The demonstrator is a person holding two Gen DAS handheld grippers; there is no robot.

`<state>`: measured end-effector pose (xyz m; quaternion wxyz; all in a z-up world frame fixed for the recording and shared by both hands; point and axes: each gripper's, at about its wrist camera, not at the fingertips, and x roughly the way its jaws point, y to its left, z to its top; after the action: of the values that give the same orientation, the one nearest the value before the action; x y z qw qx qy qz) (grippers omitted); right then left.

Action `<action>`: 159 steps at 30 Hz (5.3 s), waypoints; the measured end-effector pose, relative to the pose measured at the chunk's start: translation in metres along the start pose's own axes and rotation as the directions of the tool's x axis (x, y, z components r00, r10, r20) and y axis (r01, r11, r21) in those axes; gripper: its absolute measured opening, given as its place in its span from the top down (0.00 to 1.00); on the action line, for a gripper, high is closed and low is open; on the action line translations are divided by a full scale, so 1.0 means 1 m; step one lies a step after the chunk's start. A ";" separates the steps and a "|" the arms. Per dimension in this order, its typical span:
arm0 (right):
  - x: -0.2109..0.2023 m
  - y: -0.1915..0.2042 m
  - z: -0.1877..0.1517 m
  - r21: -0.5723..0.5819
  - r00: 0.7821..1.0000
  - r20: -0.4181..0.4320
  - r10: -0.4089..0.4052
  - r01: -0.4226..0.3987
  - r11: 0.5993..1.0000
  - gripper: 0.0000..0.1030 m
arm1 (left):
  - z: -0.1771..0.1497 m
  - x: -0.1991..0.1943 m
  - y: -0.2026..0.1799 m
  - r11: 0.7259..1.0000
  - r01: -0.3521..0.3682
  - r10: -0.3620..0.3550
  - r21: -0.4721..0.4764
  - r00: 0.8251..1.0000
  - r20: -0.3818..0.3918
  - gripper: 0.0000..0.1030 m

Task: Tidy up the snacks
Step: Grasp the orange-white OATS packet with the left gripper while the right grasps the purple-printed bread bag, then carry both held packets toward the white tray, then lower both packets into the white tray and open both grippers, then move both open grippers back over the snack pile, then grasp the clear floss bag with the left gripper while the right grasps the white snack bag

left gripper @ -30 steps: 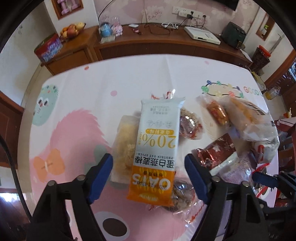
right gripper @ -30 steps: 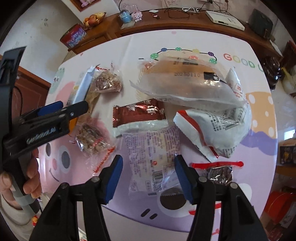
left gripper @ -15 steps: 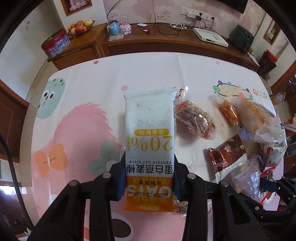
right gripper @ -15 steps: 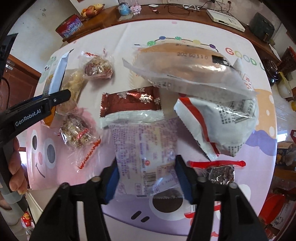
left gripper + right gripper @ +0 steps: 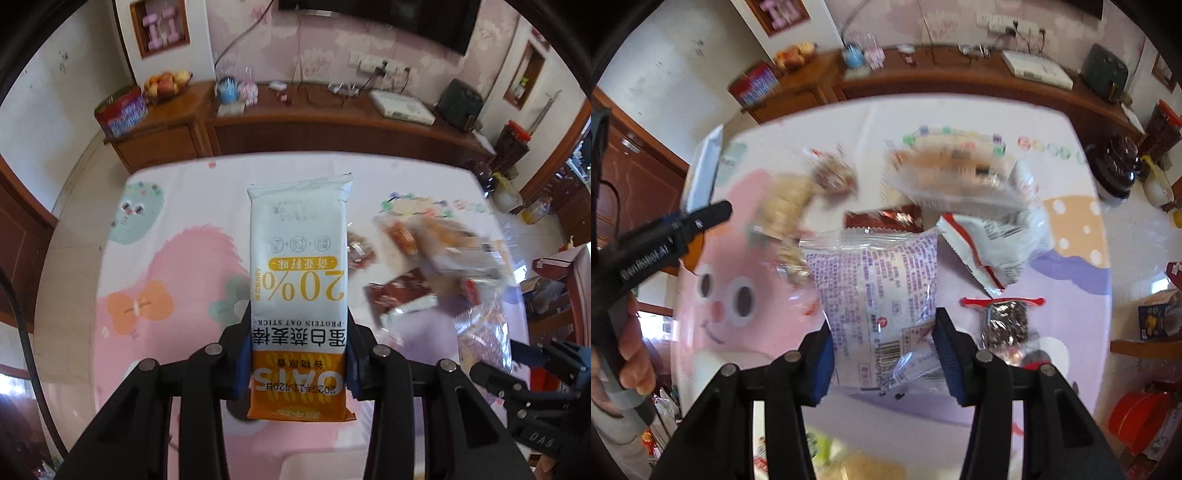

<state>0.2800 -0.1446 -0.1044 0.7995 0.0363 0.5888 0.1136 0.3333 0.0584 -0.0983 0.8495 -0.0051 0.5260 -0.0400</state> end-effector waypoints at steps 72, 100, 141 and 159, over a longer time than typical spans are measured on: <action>-0.105 0.019 -0.243 0.101 0.944 0.330 -0.017 -0.018 0.995 0.41 | -0.245 -0.129 -0.059 0.999 -0.041 0.042 -0.012 0.989 0.142 0.18; -0.096 0.019 -0.246 0.102 0.953 0.302 0.021 -0.054 0.993 0.41 | -0.253 -0.136 -0.055 1.000 -0.008 0.012 -0.030 0.986 0.166 0.12; -0.167 -0.053 0.009 0.091 0.946 0.322 -0.028 -0.001 0.996 0.41 | 0.020 -0.153 -0.041 0.973 -0.166 0.134 0.163 0.972 0.193 0.12; 0.033 -0.113 0.058 0.212 0.999 -0.009 -0.043 0.044 0.976 0.41 | 0.055 0.097 0.000 0.988 -0.118 0.131 0.104 0.983 -0.129 0.17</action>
<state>0.3600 -0.2427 -0.1397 0.7920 0.1083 0.5999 0.0327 0.4259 0.0491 -0.1602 0.8118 0.0714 0.5794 -0.0124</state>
